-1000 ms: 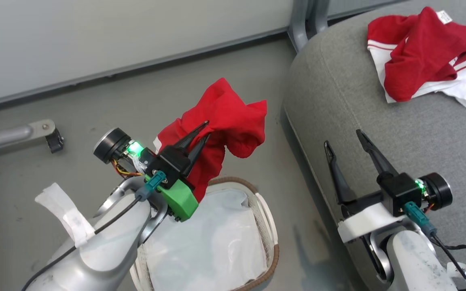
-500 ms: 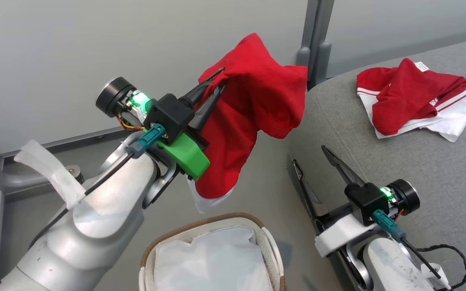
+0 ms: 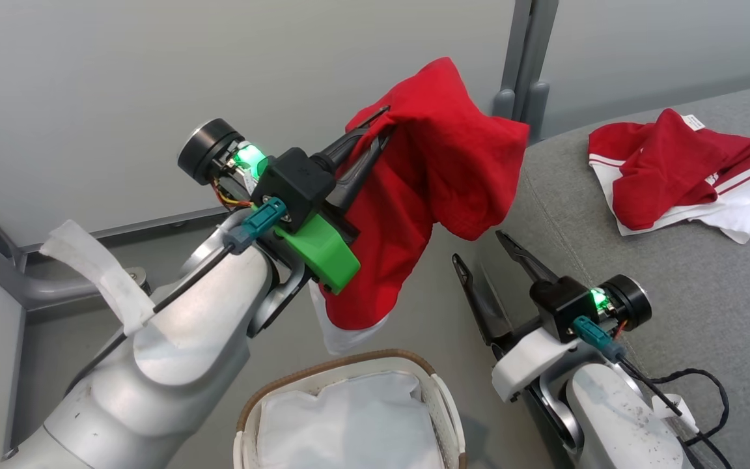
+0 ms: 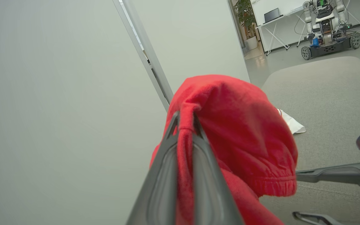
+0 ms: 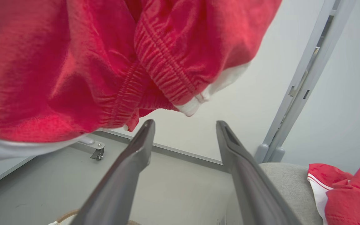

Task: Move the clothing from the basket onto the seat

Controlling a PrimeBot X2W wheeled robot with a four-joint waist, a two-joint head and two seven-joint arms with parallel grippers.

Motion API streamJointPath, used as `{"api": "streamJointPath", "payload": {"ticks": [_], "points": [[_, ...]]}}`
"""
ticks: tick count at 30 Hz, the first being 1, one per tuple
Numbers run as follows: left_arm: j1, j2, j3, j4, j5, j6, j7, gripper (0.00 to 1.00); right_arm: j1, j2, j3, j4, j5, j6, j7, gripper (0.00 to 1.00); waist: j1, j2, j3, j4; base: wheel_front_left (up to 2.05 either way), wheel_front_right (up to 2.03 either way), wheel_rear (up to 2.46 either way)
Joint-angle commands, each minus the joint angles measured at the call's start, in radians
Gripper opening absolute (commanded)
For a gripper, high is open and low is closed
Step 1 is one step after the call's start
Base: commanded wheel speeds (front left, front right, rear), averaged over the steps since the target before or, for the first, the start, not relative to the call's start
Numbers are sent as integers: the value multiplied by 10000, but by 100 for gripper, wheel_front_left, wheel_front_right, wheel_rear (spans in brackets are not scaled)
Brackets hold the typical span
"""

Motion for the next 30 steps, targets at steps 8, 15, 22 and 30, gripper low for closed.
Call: {"api": "streamJointPath", "payload": {"ticks": [8, 15, 22, 30], "points": [[190, -39, -186, -316, -168, -8, 55, 0, -612, -31, -390, -385, 250, -14, -2, 100, 1, 0, -90, 209, 0, 0, 0], [514, 95, -287, -454, -225, 90, 42, 0, -581, -30, -904, -1702, -27, -14, -2, 100, 1, 0, -120, 263, 0, 0, 0], [1069, 89, -237, -501, -537, 314, -109, 0, -690, -31, -849, -2232, -210, -14, -2, 0, 1, 0, -118, 204, 0, 0, 0], [2251, -174, 64, -256, -1080, 717, -620, 15, -662, -33, -933, -2490, -409, -16, -2, 0, 1, 0, 4, 175, 0, 0, 0]]}}
